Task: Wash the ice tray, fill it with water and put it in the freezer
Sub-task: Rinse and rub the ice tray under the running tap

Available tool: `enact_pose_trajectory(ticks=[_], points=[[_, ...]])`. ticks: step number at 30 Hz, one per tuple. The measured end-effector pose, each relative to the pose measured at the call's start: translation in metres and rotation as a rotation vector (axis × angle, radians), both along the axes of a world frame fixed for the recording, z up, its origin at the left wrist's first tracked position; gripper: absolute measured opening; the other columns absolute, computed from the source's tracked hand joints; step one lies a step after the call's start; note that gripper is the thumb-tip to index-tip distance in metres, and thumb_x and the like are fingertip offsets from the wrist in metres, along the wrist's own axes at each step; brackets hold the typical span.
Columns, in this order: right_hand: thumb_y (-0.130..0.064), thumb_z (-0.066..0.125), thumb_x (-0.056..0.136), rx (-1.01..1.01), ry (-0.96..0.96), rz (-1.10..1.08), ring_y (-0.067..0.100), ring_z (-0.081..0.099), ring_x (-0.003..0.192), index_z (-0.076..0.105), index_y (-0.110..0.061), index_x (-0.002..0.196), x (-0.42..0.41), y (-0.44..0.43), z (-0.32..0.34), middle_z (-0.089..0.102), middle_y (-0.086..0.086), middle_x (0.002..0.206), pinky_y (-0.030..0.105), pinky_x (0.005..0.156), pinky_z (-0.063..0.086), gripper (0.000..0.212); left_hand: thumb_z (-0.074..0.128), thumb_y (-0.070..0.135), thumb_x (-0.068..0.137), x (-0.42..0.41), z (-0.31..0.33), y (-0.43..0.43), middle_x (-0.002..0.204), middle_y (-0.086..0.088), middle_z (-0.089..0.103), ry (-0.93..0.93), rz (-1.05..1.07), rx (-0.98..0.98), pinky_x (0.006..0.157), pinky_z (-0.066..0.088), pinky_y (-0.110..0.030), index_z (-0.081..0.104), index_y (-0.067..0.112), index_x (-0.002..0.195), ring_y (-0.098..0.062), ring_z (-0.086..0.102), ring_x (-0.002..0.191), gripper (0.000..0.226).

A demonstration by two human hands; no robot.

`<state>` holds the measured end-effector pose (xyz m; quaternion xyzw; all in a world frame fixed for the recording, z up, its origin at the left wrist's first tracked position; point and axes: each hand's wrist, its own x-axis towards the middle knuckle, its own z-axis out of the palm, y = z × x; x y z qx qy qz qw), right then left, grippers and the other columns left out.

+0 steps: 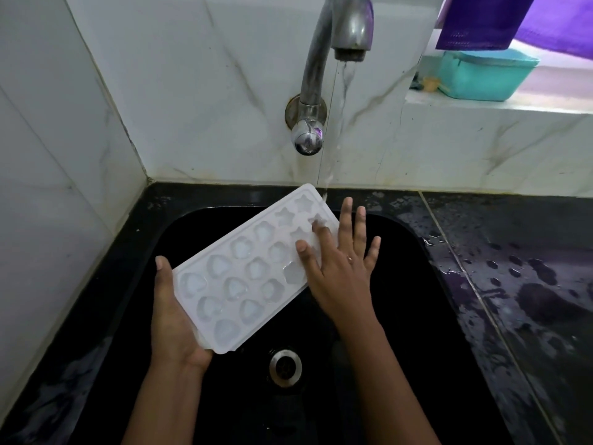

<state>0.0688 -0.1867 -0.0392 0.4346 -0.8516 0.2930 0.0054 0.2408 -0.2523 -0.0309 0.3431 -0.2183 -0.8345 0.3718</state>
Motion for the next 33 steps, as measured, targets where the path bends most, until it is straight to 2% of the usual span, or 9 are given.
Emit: enact_pose_trajectory(ticks=[3, 9, 12, 14, 20, 23, 26, 30, 33], points=[[-0.069, 0.013, 0.082, -0.071, -0.125, 0.047, 0.002, -0.032, 0.137, 0.046, -0.038, 0.131, -0.003, -0.001, 0.004, -0.019, -0.011, 0.157, 0.043, 0.111, -0.018, 0.067, 0.029, 0.078, 0.082, 0.004, -0.001, -0.002, 0.118, -0.018, 0.069, -0.009, -0.002, 0.001, 0.069, 0.06, -0.048, 0.061, 0.016, 0.128, -0.035, 0.069, 0.101, 0.084], [-0.069, 0.008, 0.082, 0.004, -0.009, 0.001, 0.006, -0.033, 0.137, 0.042, -0.036, 0.134, -0.003, 0.002, 0.005, -0.024, -0.008, 0.156, 0.044, 0.111, -0.018, 0.071, 0.031, 0.075, 0.083, -0.002, 0.003, 0.002, 0.114, -0.017, 0.07, 0.004, 0.006, -0.003, 0.067, 0.06, -0.045, 0.072, 0.018, 0.114, -0.034, 0.07, 0.098, 0.077], [-0.069, 0.012, 0.08, -0.053, -0.105, 0.051, 0.001, -0.032, 0.136, 0.048, -0.037, 0.127, -0.007, 0.002, 0.007, -0.019, -0.011, 0.157, 0.043, 0.112, -0.016, 0.068, 0.031, 0.075, 0.084, 0.003, 0.003, 0.0, 0.115, -0.018, 0.07, 0.016, 0.001, 0.009, 0.066, 0.06, -0.045, 0.068, 0.016, 0.124, -0.035, 0.07, 0.099, 0.08], [-0.068, 0.009, 0.083, -0.037, -0.04, 0.004, 0.002, -0.03, 0.137, 0.052, -0.037, 0.122, -0.012, 0.005, 0.007, -0.016, -0.009, 0.158, 0.043, 0.112, -0.016, 0.066, 0.031, 0.075, 0.084, 0.003, 0.001, 0.0, 0.119, -0.017, 0.068, 0.004, -0.003, -0.001, 0.07, 0.06, -0.046, 0.062, 0.017, 0.129, -0.035, 0.068, 0.103, 0.08], [-0.069, 0.012, 0.082, -0.035, -0.029, 0.08, 0.005, -0.028, 0.139, 0.035, -0.038, 0.138, -0.002, 0.002, 0.006, -0.021, -0.01, 0.156, 0.045, 0.112, -0.012, 0.068, 0.032, 0.074, 0.085, 0.001, 0.002, 0.002, 0.115, -0.018, 0.07, 0.009, 0.01, 0.024, 0.073, 0.06, -0.048, 0.071, 0.017, 0.119, -0.035, 0.069, 0.101, 0.077], [-0.064, 0.023, 0.087, -0.221, -0.071, 0.101, 0.003, -0.019, 0.142, 0.042, -0.036, 0.137, -0.008, 0.002, 0.012, -0.01, -0.014, 0.157, 0.042, 0.115, -0.004, 0.06, 0.029, 0.073, 0.089, 0.006, -0.001, -0.004, 0.113, -0.016, 0.071, -0.011, 0.079, 0.015, 0.077, 0.058, -0.046, 0.067, 0.019, 0.12, -0.035, 0.07, 0.099, 0.073], [-0.053, 0.038, 0.091, -0.314, -0.032, 0.019, 0.009, -0.002, 0.145, 0.061, -0.026, 0.118, -0.016, 0.005, 0.013, 0.01, -0.004, 0.159, 0.042, 0.113, 0.009, 0.044, 0.031, 0.074, 0.088, 0.009, -0.002, -0.006, 0.116, -0.016, 0.07, 0.0, 0.121, 0.007, 0.086, 0.053, -0.049, 0.063, 0.018, 0.123, -0.036, 0.069, 0.103, 0.073], [-0.039, 0.054, 0.091, -0.203, -0.035, 0.048, 0.01, -0.004, 0.145, 0.063, -0.023, 0.11, -0.019, 0.006, 0.008, 0.009, -0.004, 0.159, 0.043, 0.113, 0.008, 0.027, 0.033, 0.074, 0.087, 0.012, -0.002, -0.008, 0.121, -0.02, 0.067, 0.064, 0.097, 0.018, 0.08, 0.056, -0.056, 0.062, 0.015, 0.128, -0.039, 0.067, 0.104, 0.078], [-0.049, 0.046, 0.089, -0.09, -0.02, 0.068, 0.002, -0.015, 0.14, 0.062, -0.027, 0.113, -0.017, 0.006, 0.005, 0.001, -0.007, 0.159, 0.041, 0.114, 0.0, 0.037, 0.034, 0.071, 0.089, 0.012, -0.001, -0.006, 0.118, -0.02, 0.068, 0.117, 0.074, 0.017, 0.072, 0.057, -0.054, 0.073, 0.012, 0.112, -0.038, 0.069, 0.1, 0.074]])
